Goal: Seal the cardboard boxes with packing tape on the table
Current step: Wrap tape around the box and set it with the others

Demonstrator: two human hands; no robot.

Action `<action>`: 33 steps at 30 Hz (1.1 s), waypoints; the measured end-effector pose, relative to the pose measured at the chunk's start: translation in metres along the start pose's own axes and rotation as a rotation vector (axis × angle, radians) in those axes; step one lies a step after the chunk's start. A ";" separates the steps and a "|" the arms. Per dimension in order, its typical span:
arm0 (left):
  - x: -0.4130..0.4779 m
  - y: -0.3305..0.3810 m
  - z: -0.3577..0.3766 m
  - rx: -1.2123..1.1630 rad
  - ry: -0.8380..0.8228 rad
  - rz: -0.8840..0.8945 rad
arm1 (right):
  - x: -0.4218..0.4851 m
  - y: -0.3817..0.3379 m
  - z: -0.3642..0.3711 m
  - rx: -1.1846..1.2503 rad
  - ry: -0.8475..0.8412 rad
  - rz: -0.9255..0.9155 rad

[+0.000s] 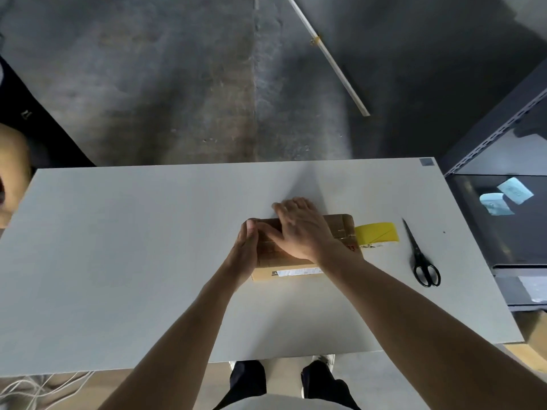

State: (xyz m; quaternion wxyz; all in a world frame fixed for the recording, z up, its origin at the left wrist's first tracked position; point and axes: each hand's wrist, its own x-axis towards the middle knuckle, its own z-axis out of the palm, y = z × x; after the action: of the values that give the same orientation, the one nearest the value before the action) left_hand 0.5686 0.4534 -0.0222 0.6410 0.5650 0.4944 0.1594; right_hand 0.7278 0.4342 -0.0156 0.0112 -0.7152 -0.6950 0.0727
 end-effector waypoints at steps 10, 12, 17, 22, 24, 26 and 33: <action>-0.006 0.001 0.004 -0.050 0.024 0.003 | 0.011 -0.041 0.012 0.006 0.065 -0.014; -0.007 0.001 0.006 0.018 0.066 0.036 | 0.009 -0.036 0.012 0.013 0.063 -0.004; -0.011 0.007 0.006 0.098 0.138 0.078 | 0.005 -0.027 0.008 0.000 0.054 -0.016; -0.004 0.002 0.006 0.216 0.179 0.032 | -0.011 0.006 0.001 -0.009 0.026 0.060; -0.003 0.000 0.005 0.263 0.173 0.020 | -0.018 0.021 0.000 -0.014 0.047 0.095; -0.002 0.000 0.005 0.295 0.182 0.017 | -0.025 0.037 0.001 -0.036 0.083 0.118; -0.005 0.002 0.002 0.346 0.187 0.041 | -0.043 0.079 -0.007 -0.191 0.062 0.166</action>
State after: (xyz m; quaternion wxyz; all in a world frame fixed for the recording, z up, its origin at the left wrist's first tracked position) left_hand 0.5688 0.4491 -0.0184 0.4822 0.6596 0.5601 0.1368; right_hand 0.8063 0.3888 -0.0146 -0.0417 -0.7701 -0.6363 -0.0153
